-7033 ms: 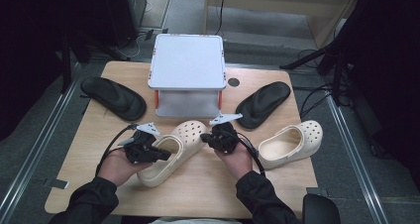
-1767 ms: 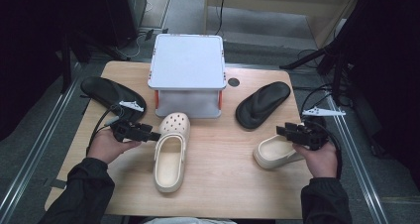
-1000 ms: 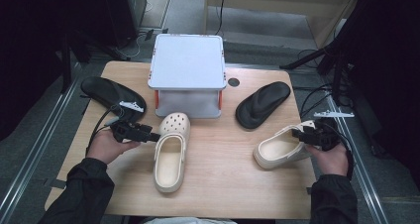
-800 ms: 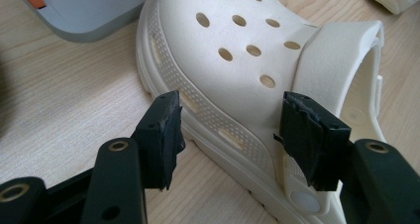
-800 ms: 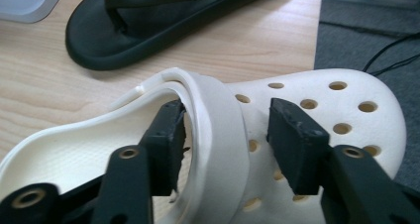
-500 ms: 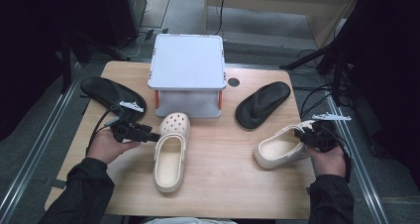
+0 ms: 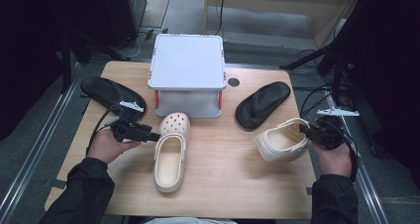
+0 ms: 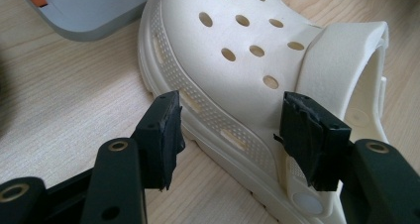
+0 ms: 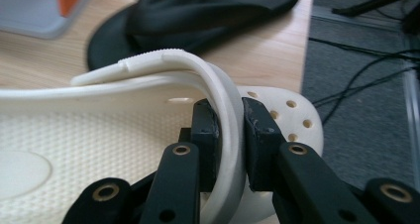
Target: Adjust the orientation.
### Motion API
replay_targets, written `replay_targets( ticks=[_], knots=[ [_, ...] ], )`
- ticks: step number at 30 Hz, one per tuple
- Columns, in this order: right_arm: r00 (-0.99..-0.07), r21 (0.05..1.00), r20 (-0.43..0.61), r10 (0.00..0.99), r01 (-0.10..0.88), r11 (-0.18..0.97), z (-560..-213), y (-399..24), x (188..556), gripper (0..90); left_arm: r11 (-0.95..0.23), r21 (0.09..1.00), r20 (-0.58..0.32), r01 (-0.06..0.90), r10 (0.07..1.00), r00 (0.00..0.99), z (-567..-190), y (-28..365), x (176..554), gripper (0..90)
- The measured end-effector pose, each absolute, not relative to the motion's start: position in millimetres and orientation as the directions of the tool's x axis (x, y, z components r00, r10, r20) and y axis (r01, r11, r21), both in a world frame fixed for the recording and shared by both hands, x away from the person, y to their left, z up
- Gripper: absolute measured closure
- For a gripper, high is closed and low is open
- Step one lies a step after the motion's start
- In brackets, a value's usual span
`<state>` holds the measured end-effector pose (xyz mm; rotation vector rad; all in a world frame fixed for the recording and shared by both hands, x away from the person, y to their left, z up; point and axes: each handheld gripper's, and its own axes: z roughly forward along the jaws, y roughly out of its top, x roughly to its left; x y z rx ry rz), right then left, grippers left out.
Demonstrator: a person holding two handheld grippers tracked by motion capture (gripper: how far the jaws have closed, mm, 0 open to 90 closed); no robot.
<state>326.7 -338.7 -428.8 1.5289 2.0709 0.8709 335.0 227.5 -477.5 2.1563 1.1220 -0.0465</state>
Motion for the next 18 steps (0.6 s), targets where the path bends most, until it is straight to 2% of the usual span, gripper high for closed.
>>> replay_targets(
  ticks=[4, 7, 12, 18],
  knots=[
    [-0.333, 0.700, 0.053, 0.941, 0.685, 0.203, -419.0, -326.1, 323.7, 78.7, -0.380, 0.565, -0.332, 0.732, 0.707, 0.624, -477.2, 228.0, 334.7, 42.0],
    [-0.389, 0.693, 0.045, 0.920, 0.675, 0.252, -409.5, -301.9, 320.0, 78.6, -0.380, 0.568, -0.331, 0.730, 0.707, 0.625, -476.9, 228.4, 334.7, 42.0],
    [-0.439, 0.675, 0.081, 0.895, 0.685, 0.275, -405.0, -272.5, 318.1, 78.6, -0.376, 0.568, -0.335, 0.732, 0.707, 0.623, -476.7, 228.5, 334.3, 42.0],
    [-0.514, 0.672, 0.067, 0.855, 0.657, 0.342, -402.8, -237.8, 314.2, 78.3, -0.372, 0.572, -0.338, 0.731, 0.705, 0.624, -476.4, 229.8, 334.1, 42.0]
  ],
)
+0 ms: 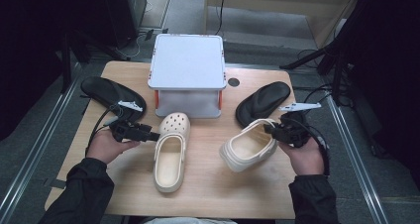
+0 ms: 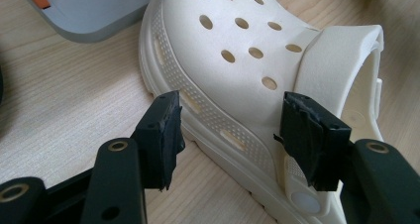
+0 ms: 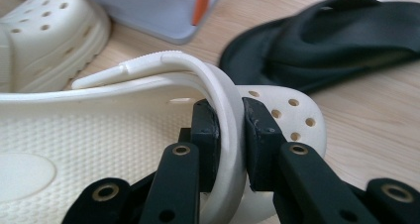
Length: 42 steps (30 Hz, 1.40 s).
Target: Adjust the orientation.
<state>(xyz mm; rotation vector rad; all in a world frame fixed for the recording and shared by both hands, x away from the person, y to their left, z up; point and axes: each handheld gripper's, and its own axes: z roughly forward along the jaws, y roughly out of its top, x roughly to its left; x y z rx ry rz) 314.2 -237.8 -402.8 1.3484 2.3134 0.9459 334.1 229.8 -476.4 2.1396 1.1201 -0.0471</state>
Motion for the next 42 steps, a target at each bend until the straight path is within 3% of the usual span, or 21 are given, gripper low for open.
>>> replay_targets(
  ticks=[8, 17, 33, 42],
  knots=[
    [-0.594, 0.650, 0.107, 0.797, 0.649, 0.396, -412.7, -197.7, 315.0, 78.2, -0.375, 0.572, -0.335, 0.730, 0.705, 0.625, -476.1, 230.6, 333.7, 42.0],
    [-0.619, 0.635, 0.155, 0.770, 0.659, 0.403, -427.9, -176.1, 318.8, 77.1, -0.365, 0.571, -0.340, 0.735, 0.710, 0.617, -476.8, 233.0, 330.9, 41.9],
    [-0.664, 0.621, 0.080, 0.743, 0.617, 0.484, -446.7, -142.3, 309.7, 73.8, -0.373, 0.566, -0.338, 0.735, 0.708, 0.620, -478.0, 232.4, 329.8, 41.7],
    [-0.692, 0.615, 0.116, 0.713, 0.614, 0.495, -453.0, -136.1, 303.9, 67.2, -0.375, 0.573, -0.331, 0.728, 0.707, 0.625, -477.7, 232.3, 329.2, 41.6]
  ],
)
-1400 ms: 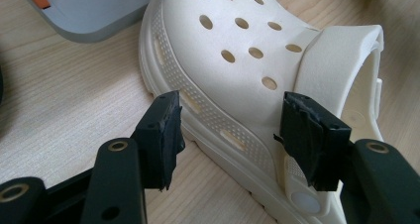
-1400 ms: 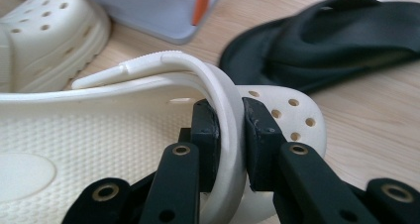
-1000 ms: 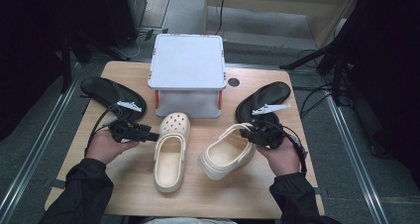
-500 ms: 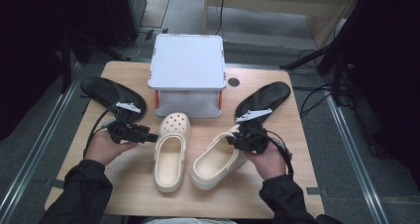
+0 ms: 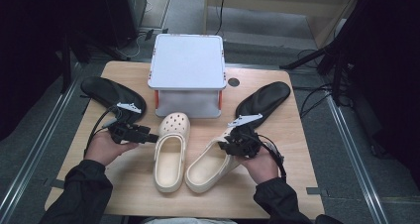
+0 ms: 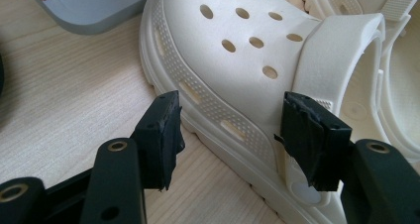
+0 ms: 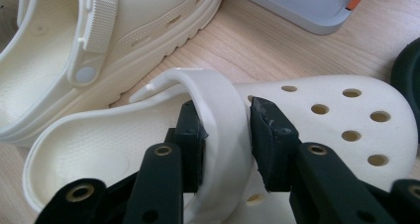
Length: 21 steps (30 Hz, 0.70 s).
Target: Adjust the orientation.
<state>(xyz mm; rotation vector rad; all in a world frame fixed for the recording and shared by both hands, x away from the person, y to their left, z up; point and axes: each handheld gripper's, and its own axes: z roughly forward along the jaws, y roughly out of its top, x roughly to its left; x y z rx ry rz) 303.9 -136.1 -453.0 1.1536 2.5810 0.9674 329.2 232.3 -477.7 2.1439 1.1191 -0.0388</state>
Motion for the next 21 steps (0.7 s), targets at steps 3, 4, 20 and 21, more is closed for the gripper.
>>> replay_targets(
  ticks=[3, 4, 20, 21],
  knots=[
    [-0.693, 0.636, 0.160, 0.703, 0.617, 0.463, -451.4, -141.7, 303.6, 61.6, -0.372, 0.575, -0.333, 0.729, 0.707, 0.624, -477.9, 232.6, 329.4, 41.6],
    [-0.693, 0.636, 0.160, 0.703, 0.617, 0.463, -451.4, -141.7, 303.6, 61.6, -0.372, 0.575, -0.333, 0.729, 0.707, 0.624, -477.9, 232.6, 329.4, 41.6],
    [-0.658, 0.701, 0.231, 0.717, 0.623, 0.346, -433.4, -192.2, 289.0, 57.8, -0.360, 0.607, -0.311, 0.708, 0.712, 0.629, -475.2, 235.1, 327.9, 44.1],
    [-0.654, 0.703, 0.226, 0.722, 0.622, 0.344, -434.7, -196.9, 288.4, 57.8, -0.357, 0.608, -0.313, 0.709, 0.713, 0.628, -475.2, 235.4, 327.7, 44.8]
  ],
)
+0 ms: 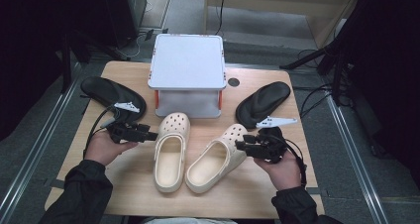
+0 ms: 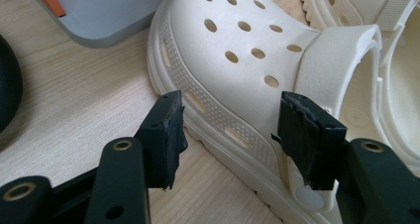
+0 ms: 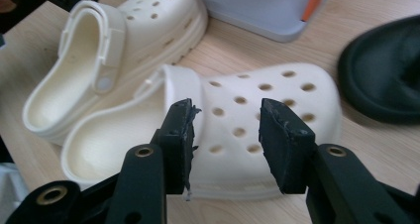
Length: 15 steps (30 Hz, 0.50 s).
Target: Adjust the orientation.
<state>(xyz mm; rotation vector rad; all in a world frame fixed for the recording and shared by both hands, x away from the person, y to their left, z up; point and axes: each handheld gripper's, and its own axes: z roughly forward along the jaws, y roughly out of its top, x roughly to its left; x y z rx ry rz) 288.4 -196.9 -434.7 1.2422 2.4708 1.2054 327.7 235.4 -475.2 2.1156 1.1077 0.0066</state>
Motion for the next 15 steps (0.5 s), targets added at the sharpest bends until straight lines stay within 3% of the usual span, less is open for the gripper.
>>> replay_targets(
  ticks=[11, 15],
  knots=[
    [-0.616, 0.703, 0.180, 0.767, 0.626, 0.337, -457.5, -221.1, 285.5, 66.7, -0.356, 0.609, -0.323, 0.709, 0.704, 0.632, -475.4, 235.4, 326.9, 64.0],
    [-0.608, 0.711, 0.139, 0.782, 0.611, 0.349, -464.9, -215.4, 284.1, 76.5, -0.357, 0.619, -0.310, 0.700, 0.707, 0.636, -474.8, 235.3, 326.3, 68.0]
  ],
)
